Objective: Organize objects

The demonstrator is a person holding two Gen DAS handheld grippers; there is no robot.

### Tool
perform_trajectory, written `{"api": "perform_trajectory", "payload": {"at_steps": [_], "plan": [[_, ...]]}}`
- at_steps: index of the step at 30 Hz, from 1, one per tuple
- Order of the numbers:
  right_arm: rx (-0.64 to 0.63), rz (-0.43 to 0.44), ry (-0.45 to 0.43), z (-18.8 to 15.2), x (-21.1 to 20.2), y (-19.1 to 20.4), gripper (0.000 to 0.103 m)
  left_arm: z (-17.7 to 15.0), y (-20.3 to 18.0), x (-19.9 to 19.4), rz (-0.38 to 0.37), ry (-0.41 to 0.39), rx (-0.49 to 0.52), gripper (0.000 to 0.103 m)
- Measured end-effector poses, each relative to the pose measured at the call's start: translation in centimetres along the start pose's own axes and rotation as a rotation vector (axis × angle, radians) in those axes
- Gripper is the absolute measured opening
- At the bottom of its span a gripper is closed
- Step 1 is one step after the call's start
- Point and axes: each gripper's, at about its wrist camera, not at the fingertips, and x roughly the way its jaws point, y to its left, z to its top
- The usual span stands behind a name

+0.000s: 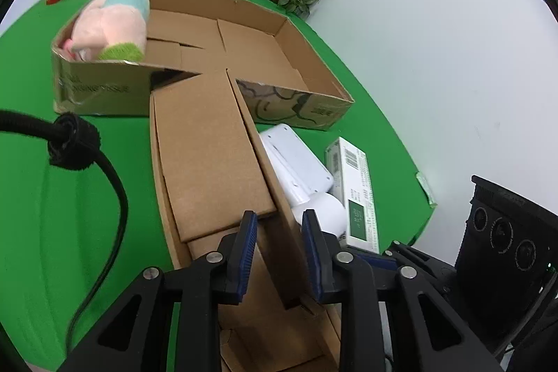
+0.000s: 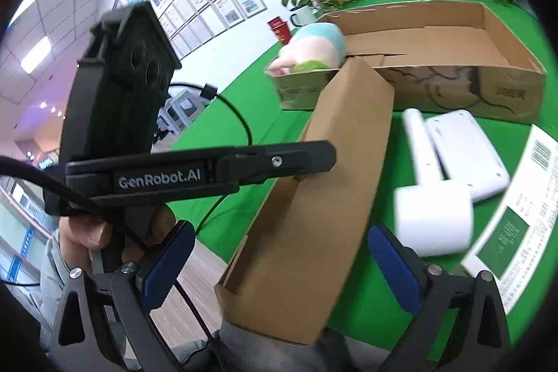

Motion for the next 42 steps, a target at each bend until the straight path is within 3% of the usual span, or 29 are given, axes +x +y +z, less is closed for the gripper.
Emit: {"api": "perform_trajectory", "payload": {"at_steps": [7, 11, 12, 16, 21, 25, 30, 35, 39, 42], "plan": [[0.022, -0.064, -0.017, 0.6, -0.3, -1.7, 0.1, -0.5, -0.1, -0.2, 0.066, -0.017, 0.003, 0.026], [0.04, -0.088, -0.035, 0.1, -1.2, -2.9, 0.095, -0.8, 0.7, -1.3, 0.192, -0.039, 0.0, 0.051], [0.046, -0.088, -0.039, 0.2, -1.3, -3.1, 0.089, -1.1, 1.0, -1.6, 0.228, -0.047, 0.004, 0.051], [-0.025, -0.163, -0.014, 0.1, -0.5, -2.5, 0.061, -1.9, 2.1, -1.4, 0.261, -0.031, -0.015, 0.051], [-0.145, -0.234, 0.01, 0.1, 1.0, -0.2, 0.044, -2.7, 3.6, -0.3, 0.242, -0.013, -0.072, 0.051], [-0.164, -0.254, 0.007, 0.0, 1.7, 0.7, 0.042, -3.0, 4.4, -0.6, 0.227, -0.016, -0.079, 0.051], [-0.16, -0.186, 0.02, 0.1, 2.2, 1.1, 0.043, -3.5, 4.9, -1.4, 0.22, -0.012, -0.078, 0.048], [-0.139, -0.251, 0.021, 0.5, 3.3, 0.3, 0.043, -3.4, 5.3, -0.7, 0.242, 0.006, -0.095, 0.042], [-0.123, -0.271, 0.072, 0.4, 4.6, -0.5, 0.042, -3.4, 5.7, 0.1, 0.239, 0.024, -0.104, 0.038], [-0.139, -0.287, 0.093, 0.2, 5.2, -0.3, 0.032, -3.4, 5.8, 0.4, 0.23, 0.026, -0.11, 0.03]]}}
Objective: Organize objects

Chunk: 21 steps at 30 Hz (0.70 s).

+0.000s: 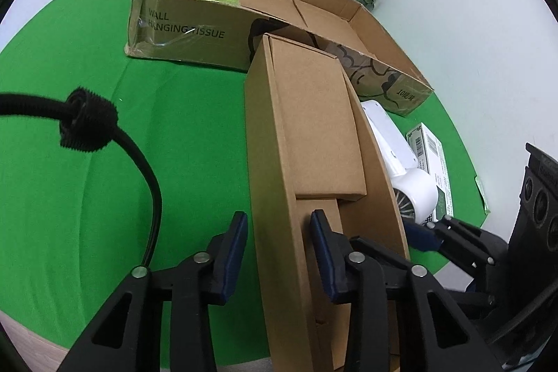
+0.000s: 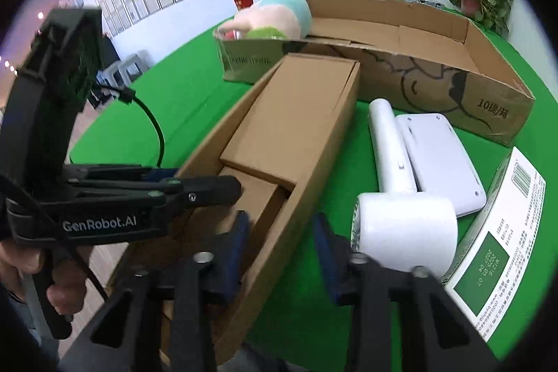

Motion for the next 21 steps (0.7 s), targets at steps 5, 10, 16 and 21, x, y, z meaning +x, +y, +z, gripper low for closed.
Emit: {"api": "perform_trajectory", "payload": {"at_steps": [5, 10, 16, 21], "plan": [[-0.006, -0.027, -0.003, -0.1, 0.2, 0.4, 0.028, 0.1, -0.3, 0.0, 0.006, -0.003, 0.011, 0.027], [-0.017, -0.035, -0.004, -0.1, 0.2, 0.6, 0.027, 0.1, -0.5, -0.5, 0.032, -0.016, -0.004, 0.022], [-0.026, 0.001, -0.047, 0.2, -0.6, 1.0, 0.026, 0.6, -1.5, -2.8, 0.097, -0.075, 0.006, 0.019], [-0.012, 0.02, -0.113, 0.6, -1.8, 0.6, 0.023, 1.1, -3.0, -4.1, 0.131, -0.107, 0.014, 0.019]]}}
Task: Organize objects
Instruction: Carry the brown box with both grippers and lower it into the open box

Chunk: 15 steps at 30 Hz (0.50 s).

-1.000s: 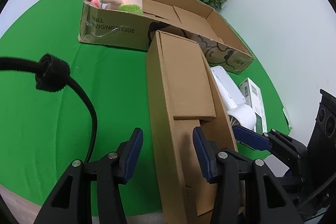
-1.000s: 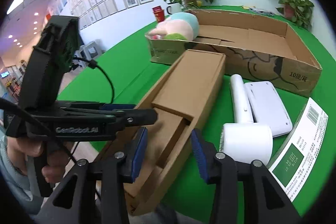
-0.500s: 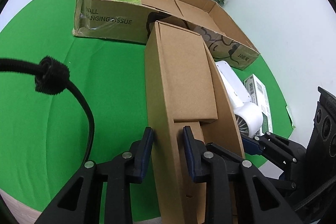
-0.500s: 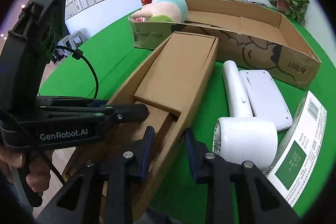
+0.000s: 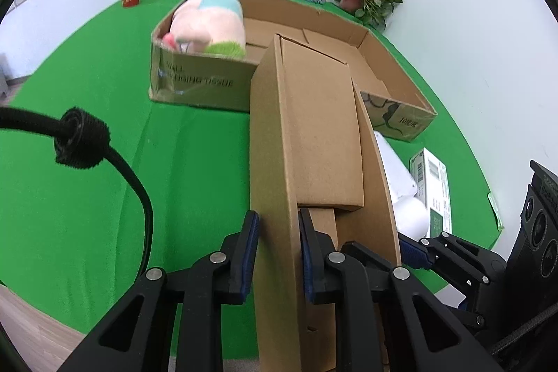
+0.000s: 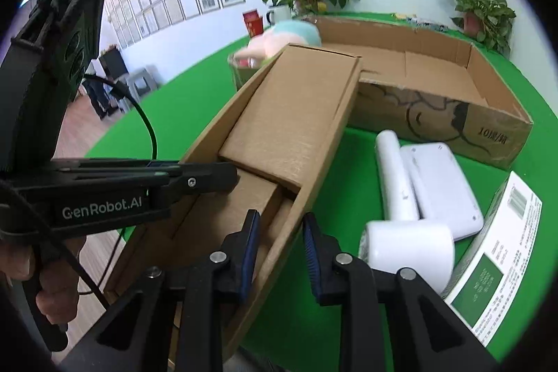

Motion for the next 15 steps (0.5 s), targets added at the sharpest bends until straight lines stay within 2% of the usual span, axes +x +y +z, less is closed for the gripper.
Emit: {"api": "perform_trajectory", "payload": {"at_steps": [7, 15], "plan": [[0.021, -0.038, -0.13, 2.0, -2.7, -1.0, 0.019, 2.2, -4.0, -3.0, 0.024, -0.153, 0.086, 0.019], [0.058, -0.11, -0.254, 5.8, -4.8, -2.6, 0.017, 6.7, -7.4, -4.9, 0.0, -0.253, 0.181, 0.019]]}}
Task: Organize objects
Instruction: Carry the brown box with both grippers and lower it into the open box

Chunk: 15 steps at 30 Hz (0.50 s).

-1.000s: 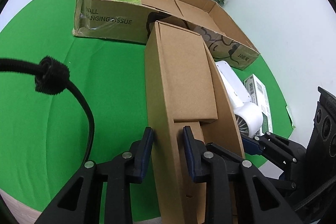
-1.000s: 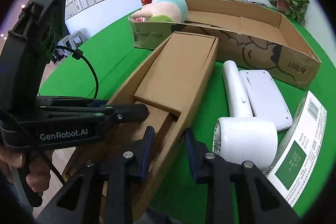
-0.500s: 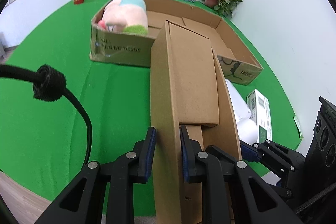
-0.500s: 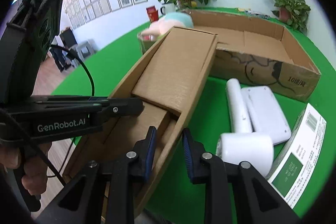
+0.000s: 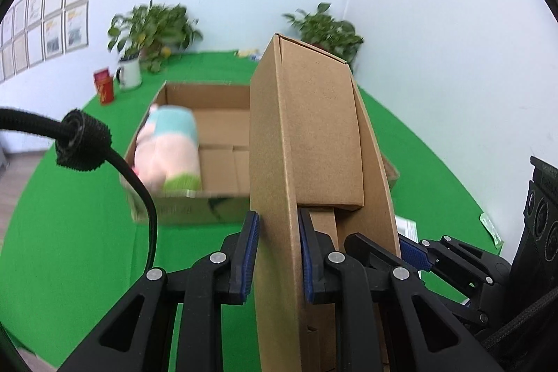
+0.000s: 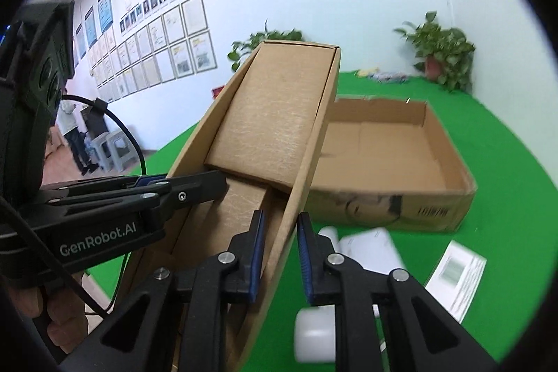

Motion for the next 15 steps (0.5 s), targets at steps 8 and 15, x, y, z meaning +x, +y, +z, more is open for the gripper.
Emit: {"api": "perform_trajectory", "payload": {"at_steps": [8, 15], "plan": [[-0.018, -0.046, -0.05, 3.7, 1.0, -0.5, 0.016, 5.1, -0.1, 0.3, -0.032, -0.051, 0.012, 0.019], [-0.068, -0.072, -0.069, 7.6, 2.8, -0.8, 0.016, 10.2, 0.7, 1.6, -0.046, -0.079, 0.036, 0.019]]}}
